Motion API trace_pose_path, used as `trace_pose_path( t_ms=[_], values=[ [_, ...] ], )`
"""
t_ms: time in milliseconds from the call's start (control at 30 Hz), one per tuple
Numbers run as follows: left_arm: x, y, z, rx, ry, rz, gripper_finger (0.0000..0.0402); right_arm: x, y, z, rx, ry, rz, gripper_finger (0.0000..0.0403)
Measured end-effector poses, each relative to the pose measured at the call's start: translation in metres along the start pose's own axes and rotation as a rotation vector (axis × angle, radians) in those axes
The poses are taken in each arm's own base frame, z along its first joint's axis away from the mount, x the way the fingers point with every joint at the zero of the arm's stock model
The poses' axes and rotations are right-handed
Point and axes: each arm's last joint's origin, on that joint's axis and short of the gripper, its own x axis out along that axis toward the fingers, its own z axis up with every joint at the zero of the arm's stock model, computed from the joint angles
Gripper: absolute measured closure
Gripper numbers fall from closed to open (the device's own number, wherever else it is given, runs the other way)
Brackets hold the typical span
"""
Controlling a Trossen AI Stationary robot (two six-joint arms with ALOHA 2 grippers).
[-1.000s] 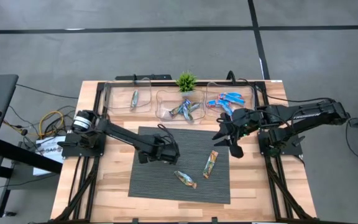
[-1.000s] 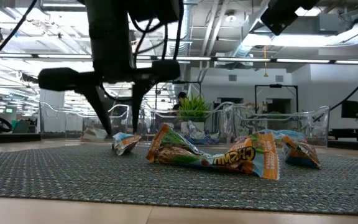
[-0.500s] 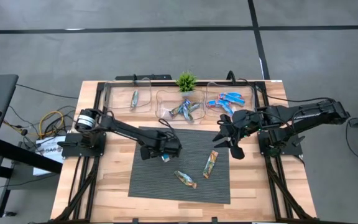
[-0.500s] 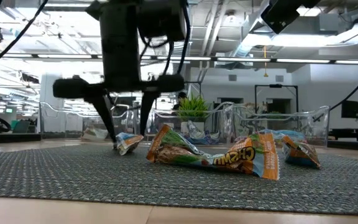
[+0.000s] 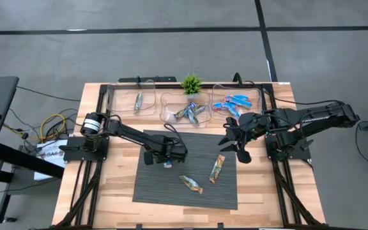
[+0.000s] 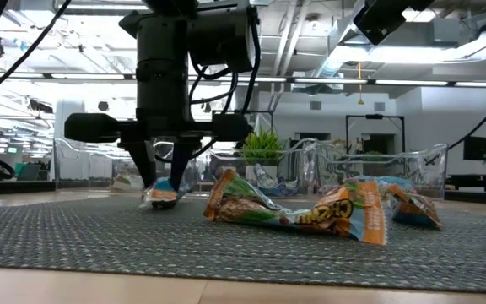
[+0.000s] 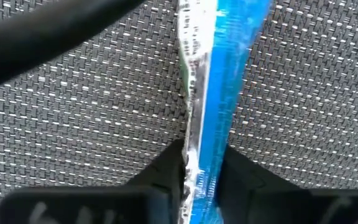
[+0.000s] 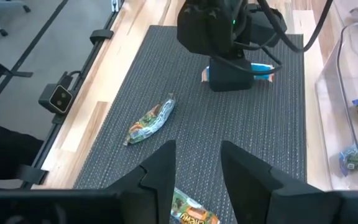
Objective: Pick and place Granola Bars by type
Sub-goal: Put the yellow granola bar into the left transparent bin
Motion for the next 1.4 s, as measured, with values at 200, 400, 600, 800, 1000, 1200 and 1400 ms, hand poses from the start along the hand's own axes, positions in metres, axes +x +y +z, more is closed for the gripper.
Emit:
trace_pose_path(
  t_ms=[200, 400, 600, 800, 1000, 1200, 1400],
  values=[
    [0.000, 0.000, 0.000, 0.007, 0.001, -0.003, 0.0371, 0.000, 0.000, 0.000, -0.014, 0.000, -0.003, 0.0284],
    [-0.003, -0.001, 0.000, 0.016, 0.002, -0.010, 0.0362, 0.000, 0.000, 0.000, -0.014, 0.000, -0.003, 0.0284],
    [-0.015, -0.007, 0.000, 0.022, -0.041, -0.018, 0.0372, 0.000, 0.000, 0.000, -0.015, 0.000, -0.003, 0.0284],
    [-0.036, -0.005, 0.003, 0.036, -0.071, -0.011, 0.0368, 0.000, 0.000, 0.000, -0.015, 0.000, -0.002, 0.0284],
    [-0.085, 0.011, 0.015, 0.018, -0.181, -0.097, 0.0377, 0.000, 0.000, 0.002, -0.018, -0.018, -0.002, 0.0284],
    [-0.136, 0.044, 0.045, -0.023, -0.310, -0.092, 0.0369, 0.000, 0.000, 0.006, -0.024, -0.062, -0.006, 0.0284],
    [-0.174, 0.080, 0.086, -0.119, -0.468, -0.041, 0.0375, -0.001, -0.004, 0.009, -0.018, -0.094, -0.082, 0.0284]
  ],
)
